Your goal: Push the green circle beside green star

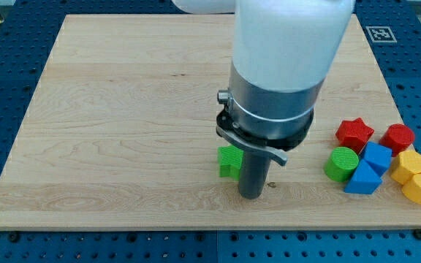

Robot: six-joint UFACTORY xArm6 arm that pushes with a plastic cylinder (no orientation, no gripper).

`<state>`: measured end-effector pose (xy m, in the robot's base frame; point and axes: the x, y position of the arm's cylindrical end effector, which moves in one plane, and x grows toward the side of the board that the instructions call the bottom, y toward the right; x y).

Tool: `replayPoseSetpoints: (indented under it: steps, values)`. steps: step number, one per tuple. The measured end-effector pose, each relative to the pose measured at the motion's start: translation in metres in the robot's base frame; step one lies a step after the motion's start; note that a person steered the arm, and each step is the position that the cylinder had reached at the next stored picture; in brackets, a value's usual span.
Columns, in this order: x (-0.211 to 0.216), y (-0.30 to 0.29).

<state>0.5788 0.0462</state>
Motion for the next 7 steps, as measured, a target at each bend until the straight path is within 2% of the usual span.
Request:
replayPoseSetpoints:
  steps: [1,2,3,4,6,7]
  values:
    - [-0.004,-0.007]
    - [-0.033,-0.015]
    - [-0.034,-0.015]
    - [0.014,-0.003]
    - [0.04,0.133]
    - [0.039,0.167]
